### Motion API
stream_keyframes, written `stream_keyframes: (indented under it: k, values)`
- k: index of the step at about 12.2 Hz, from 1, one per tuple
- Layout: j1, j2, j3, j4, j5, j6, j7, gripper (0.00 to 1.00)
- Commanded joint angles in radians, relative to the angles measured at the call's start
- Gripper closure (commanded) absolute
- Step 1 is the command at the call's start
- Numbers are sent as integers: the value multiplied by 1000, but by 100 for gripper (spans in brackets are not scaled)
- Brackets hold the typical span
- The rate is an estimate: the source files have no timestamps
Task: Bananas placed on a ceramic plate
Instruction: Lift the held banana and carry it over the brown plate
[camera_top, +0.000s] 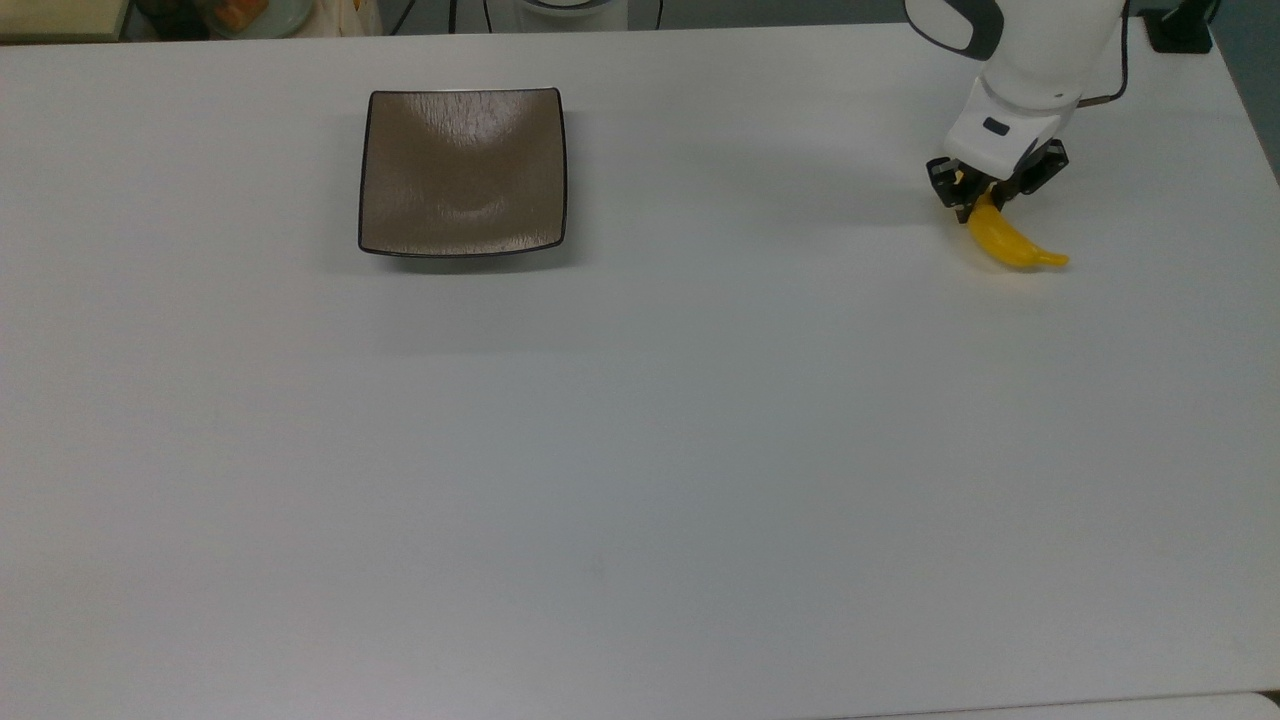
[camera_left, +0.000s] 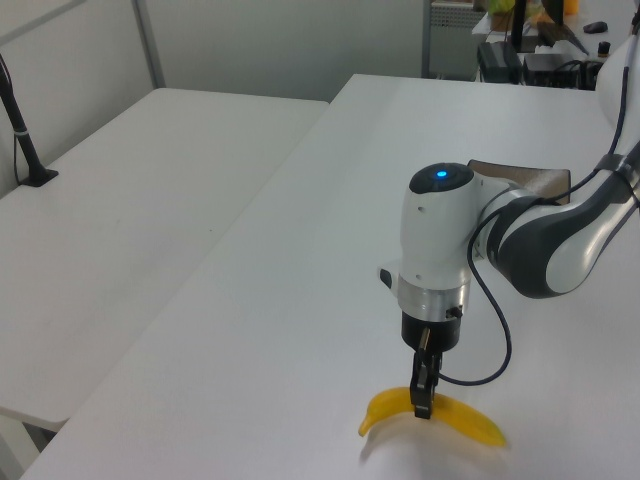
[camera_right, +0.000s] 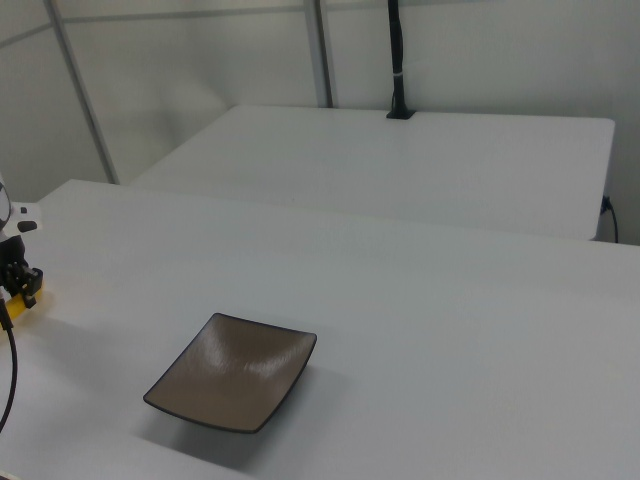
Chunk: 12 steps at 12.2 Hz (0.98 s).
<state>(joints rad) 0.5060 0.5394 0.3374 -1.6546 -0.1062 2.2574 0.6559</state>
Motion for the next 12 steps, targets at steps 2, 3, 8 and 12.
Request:
stream_keyframes:
  k: [2, 3, 8, 12]
  values:
    - [-30, -42, -3, 12, -98, -13, -12, 83]
    - [-56, -61, -4, 12, -98, -59, -42, 83]
    - [-210, -179, -20, 10, -76, -372, -390, 81]
    - [-309, -280, -61, 9, -78, -577, -696, 81]
